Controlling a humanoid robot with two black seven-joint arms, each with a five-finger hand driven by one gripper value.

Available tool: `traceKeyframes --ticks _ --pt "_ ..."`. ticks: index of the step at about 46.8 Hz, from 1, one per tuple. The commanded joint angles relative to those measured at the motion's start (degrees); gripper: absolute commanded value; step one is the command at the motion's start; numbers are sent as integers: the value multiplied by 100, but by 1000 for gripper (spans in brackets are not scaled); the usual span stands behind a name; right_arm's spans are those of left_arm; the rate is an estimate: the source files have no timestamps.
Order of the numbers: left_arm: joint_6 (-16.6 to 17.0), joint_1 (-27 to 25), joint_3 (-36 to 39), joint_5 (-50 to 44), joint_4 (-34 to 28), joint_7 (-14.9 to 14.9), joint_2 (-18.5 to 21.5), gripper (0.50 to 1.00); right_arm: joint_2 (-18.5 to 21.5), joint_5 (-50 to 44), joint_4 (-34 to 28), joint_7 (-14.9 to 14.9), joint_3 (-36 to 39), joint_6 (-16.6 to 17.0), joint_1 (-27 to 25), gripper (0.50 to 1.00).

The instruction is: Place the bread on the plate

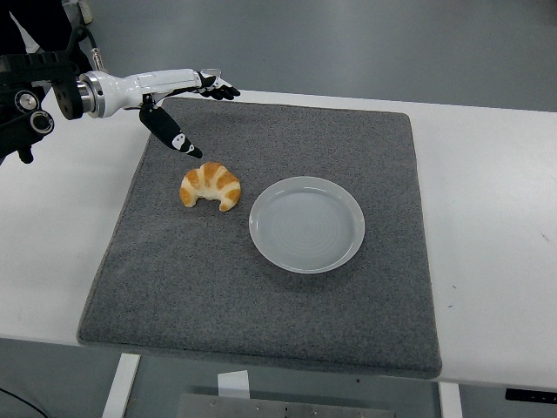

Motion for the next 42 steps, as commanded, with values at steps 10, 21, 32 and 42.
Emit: traceKeyframes --ticks 10,21,32,42 --pt "89 347 8 42 55 -15 -105 986 0 0 0 0 0 0 0 952" --pt "589 760 16 68 160 -24 -369 986 0 0 0 0 0 0 0 952" --pt "1029 989 25 77 363 -103 -685 977 0 0 0 0 0 0 0 952" --pt "1038 1121 34 95 372 -103 -729 977 0 0 0 0 0 0 0 952"
